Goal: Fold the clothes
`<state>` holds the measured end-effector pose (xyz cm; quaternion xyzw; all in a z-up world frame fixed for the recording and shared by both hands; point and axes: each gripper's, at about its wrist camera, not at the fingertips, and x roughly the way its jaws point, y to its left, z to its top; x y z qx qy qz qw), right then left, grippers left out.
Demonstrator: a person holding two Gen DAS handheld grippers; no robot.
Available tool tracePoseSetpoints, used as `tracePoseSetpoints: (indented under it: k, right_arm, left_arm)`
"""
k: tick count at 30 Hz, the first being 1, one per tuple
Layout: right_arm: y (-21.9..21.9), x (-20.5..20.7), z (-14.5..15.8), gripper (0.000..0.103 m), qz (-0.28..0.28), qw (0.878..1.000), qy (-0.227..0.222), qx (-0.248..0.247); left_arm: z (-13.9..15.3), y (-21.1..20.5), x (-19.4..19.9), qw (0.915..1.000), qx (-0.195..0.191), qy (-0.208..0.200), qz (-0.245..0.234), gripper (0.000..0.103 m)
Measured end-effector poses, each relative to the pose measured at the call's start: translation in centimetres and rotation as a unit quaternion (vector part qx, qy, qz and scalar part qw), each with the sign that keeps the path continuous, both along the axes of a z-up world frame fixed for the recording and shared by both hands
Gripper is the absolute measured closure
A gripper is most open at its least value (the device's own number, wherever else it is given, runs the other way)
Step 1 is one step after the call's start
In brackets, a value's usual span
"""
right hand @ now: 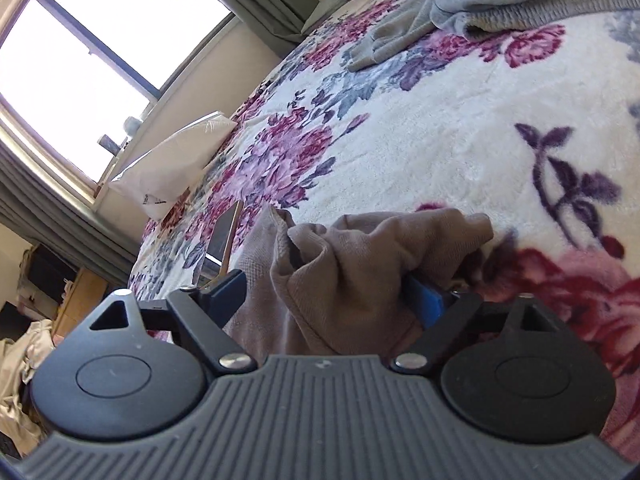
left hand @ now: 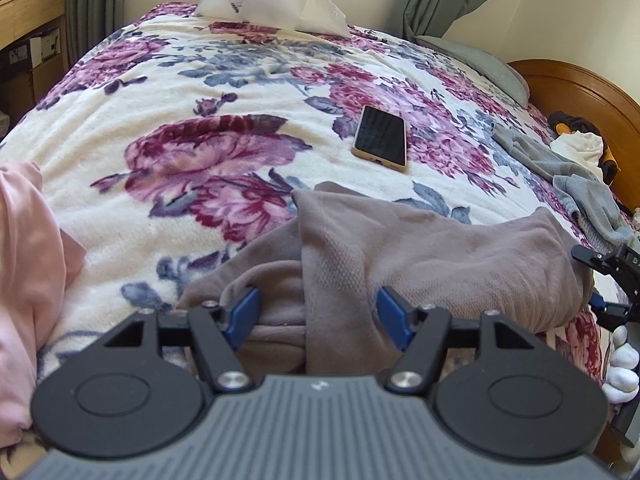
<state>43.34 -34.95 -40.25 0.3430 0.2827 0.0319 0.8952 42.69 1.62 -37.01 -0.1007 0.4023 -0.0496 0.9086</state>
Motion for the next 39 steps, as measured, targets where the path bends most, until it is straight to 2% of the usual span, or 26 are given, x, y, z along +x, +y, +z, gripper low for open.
tracePoseSetpoints:
  k: [2,4,10,12,18,23,26,30,32,35,39]
  right_arm:
    - [0.5,-0.3,0.7,0.069,0.005,1.000,-0.014,-0.019]
    - [1.2,-0.6,1.8,0.073,0.016,0.998,-0.032,-0.042]
    - [4.9,-1.1,5.6,0.075,0.079,0.987,-0.099,-0.102]
    - [6.9,-1.4,6.9,0.075,0.117,0.981,-0.123,-0.100]
    - [13.2,-2.6,9.3,0.076,0.211,0.953,-0.168,-0.140]
    - [17.3,-3.3,9.7,0.077,0.259,0.935,-0.183,-0.161]
    - [19.2,-4.0,9.7,0.077,0.288,0.924,-0.188,-0.167]
    - [21.6,-5.4,9.0,0.077,0.329,0.906,-0.189,-0.187]
    - [22.3,-5.7,8.3,0.077,0.344,0.902,-0.180,-0.188]
    - [23.1,-6.1,7.0,0.077,0.359,0.899,-0.160,-0.194]
    - [24.4,-6.7,5.9,0.076,0.370,0.889,-0.153,-0.221]
  left_arm:
    - [0.0,0.0,0.0,1.0000,-0.002,0.001,-0.002,0.037]
    - [0.0,0.1,0.0,1.0000,-0.004,0.002,-0.003,0.037]
    - [0.4,1.0,-0.3,0.9995,-0.032,0.003,0.000,0.037]
    - [0.6,1.1,-0.5,0.9992,-0.039,0.002,0.002,0.037]
    - [1.6,2.2,-1.5,0.9969,-0.074,-0.007,0.024,0.037]
    - [2.9,4.1,-2.3,0.9941,-0.085,-0.020,0.064,0.037]
    - [3.5,5.9,-2.7,0.9900,-0.110,-0.024,0.084,0.037]
    - [4.9,6.5,-3.3,0.9895,-0.121,-0.053,0.058,0.037]
    - [5.2,6.8,-3.3,0.9862,-0.146,-0.056,0.053,0.037]
    - [4.9,6.8,-2.7,0.9797,-0.192,-0.041,0.043,0.035]
    - [3.9,5.7,-1.8,0.9809,-0.193,-0.013,0.018,0.035]
